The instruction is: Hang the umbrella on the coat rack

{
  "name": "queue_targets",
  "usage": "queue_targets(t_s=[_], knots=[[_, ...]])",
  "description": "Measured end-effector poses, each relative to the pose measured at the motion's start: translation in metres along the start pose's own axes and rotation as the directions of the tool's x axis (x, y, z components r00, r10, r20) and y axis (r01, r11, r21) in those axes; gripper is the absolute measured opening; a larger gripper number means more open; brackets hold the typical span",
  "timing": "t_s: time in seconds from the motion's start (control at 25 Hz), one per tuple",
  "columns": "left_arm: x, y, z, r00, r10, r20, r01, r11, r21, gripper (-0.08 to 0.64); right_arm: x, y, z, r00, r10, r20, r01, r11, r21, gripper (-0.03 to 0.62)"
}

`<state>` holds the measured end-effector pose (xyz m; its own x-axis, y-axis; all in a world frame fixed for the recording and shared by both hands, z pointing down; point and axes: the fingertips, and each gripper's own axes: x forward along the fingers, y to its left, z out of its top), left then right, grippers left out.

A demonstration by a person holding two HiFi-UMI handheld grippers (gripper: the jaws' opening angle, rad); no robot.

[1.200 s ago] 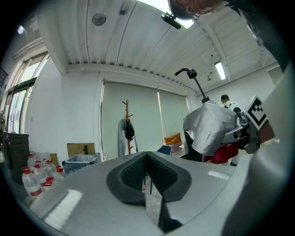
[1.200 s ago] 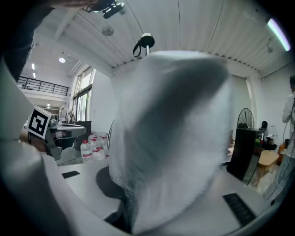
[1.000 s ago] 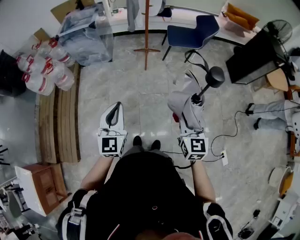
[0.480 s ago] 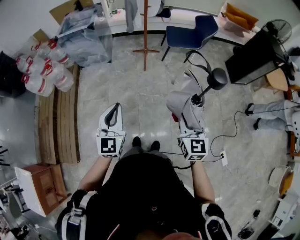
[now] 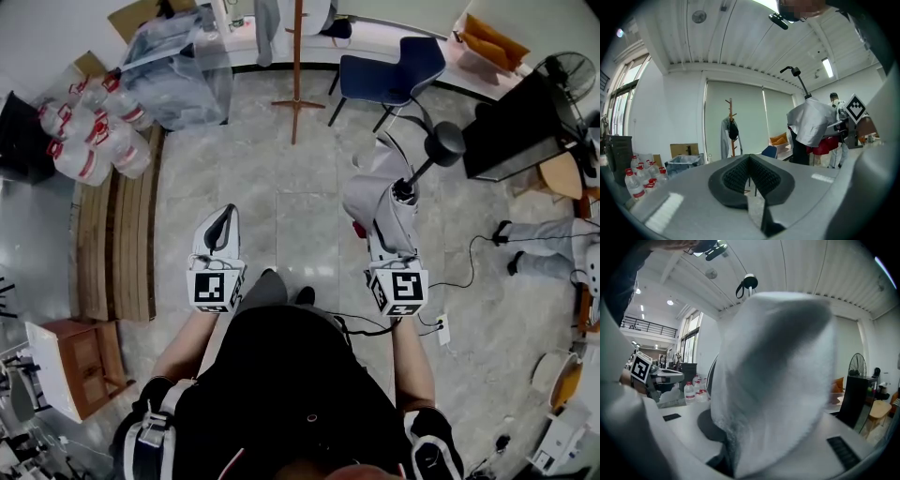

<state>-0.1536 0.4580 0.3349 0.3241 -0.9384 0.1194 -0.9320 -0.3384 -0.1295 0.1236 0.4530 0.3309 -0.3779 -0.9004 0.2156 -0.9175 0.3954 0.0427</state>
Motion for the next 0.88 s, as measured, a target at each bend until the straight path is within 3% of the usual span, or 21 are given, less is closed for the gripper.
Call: queue_targets(t_s=[0.28, 0.68, 0.88], knots=[[0.054, 0.027, -0.003, 1.000, -0.022, 0.000, 0.022, 1.000, 0.022, 0.002, 0.056, -0.015, 0.005, 1.000, -0.006, -0.007, 0.006, 1.000, 0.012, 0.133], [0.182, 0.114, 0.002, 0.991, -0.129, 0.032, 0.128, 0.991, 0.029, 0.002, 0.211, -0.037, 0.032, 0.996, -0.093, -0.015, 0.093, 0.995, 0.032, 0.132], [0.246, 0.141, 0.014, 0.989, -0.143, 0.046, 0.142, 0.990, 0.013, 0.002, 0.276, -0.064, 0.043, 0.994, -0.109, -0.016, 0.109, 0.994, 0.006, 0.132]])
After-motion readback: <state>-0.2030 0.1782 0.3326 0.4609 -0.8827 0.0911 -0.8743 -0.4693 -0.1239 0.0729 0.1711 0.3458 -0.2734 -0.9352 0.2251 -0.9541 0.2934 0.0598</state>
